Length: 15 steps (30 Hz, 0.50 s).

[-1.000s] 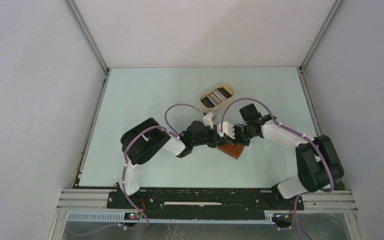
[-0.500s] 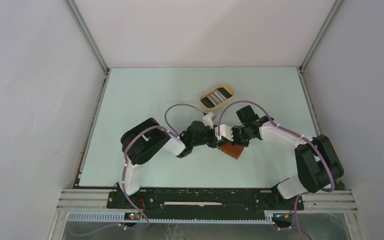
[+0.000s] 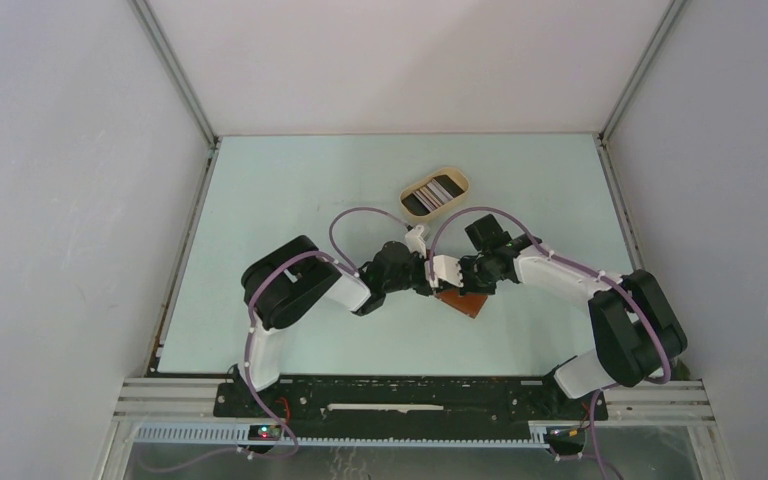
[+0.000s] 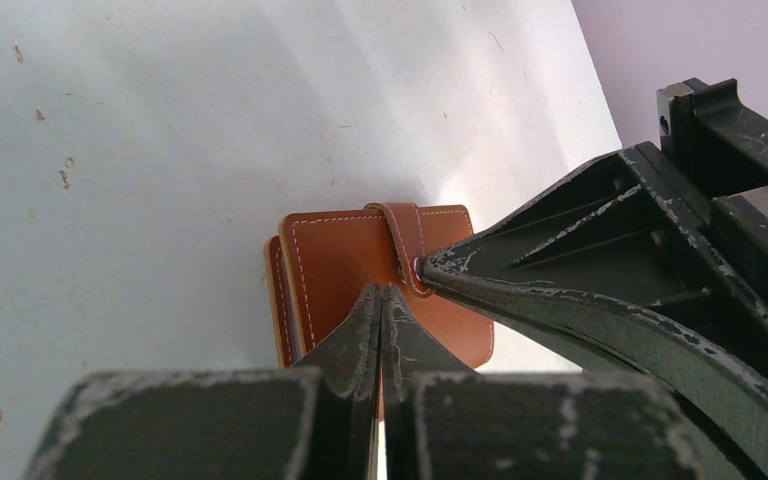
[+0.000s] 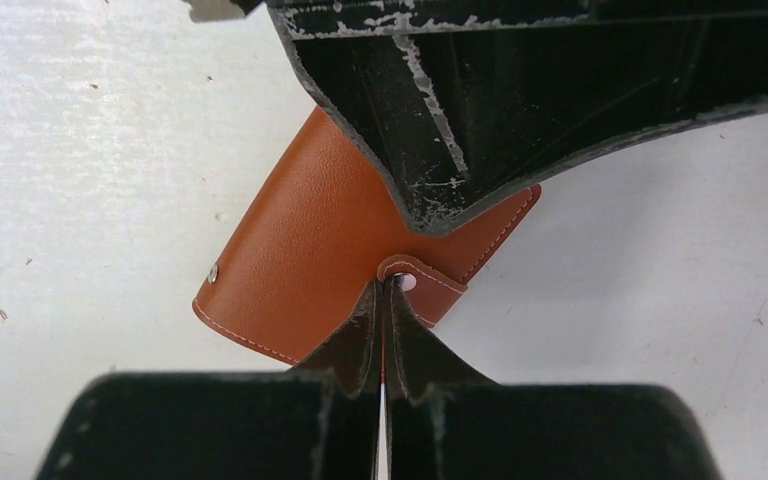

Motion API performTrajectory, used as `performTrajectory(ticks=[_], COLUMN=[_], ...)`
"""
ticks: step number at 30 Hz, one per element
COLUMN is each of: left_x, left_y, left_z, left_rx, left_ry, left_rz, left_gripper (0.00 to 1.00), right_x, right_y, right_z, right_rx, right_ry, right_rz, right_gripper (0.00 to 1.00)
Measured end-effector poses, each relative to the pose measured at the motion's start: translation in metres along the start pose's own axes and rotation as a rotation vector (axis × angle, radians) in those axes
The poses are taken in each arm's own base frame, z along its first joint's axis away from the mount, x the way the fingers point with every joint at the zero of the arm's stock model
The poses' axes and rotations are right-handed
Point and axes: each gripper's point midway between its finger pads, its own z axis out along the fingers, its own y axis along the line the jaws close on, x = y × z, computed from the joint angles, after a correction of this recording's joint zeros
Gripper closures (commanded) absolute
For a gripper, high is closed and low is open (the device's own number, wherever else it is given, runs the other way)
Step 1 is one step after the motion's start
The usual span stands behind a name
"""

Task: Put the credit cards into the card holder
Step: Close the card holder at the center of the board.

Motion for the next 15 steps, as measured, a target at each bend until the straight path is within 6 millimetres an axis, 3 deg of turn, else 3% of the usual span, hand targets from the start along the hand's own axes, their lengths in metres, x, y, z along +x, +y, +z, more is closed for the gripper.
performTrajectory(ticks=[8, 15], left_x=[-0.001, -0.017], left_y=[-0.006, -0.024], left_z=[0.000, -0.002], left_rx=[0.028, 0.120], left_ry=[-0.003, -0.059], left_rz=[0.000, -0.031], left_gripper=[0.97, 0.97], right_x=[0.000, 0.000], right_y=[0.000, 0.000], right_z=[0.001, 0.001], right_rx=[-0.003, -0.003], right_ry=[0.002, 0.002], right_rz=[0.000, 0.001], right_gripper=[1.00, 1.00])
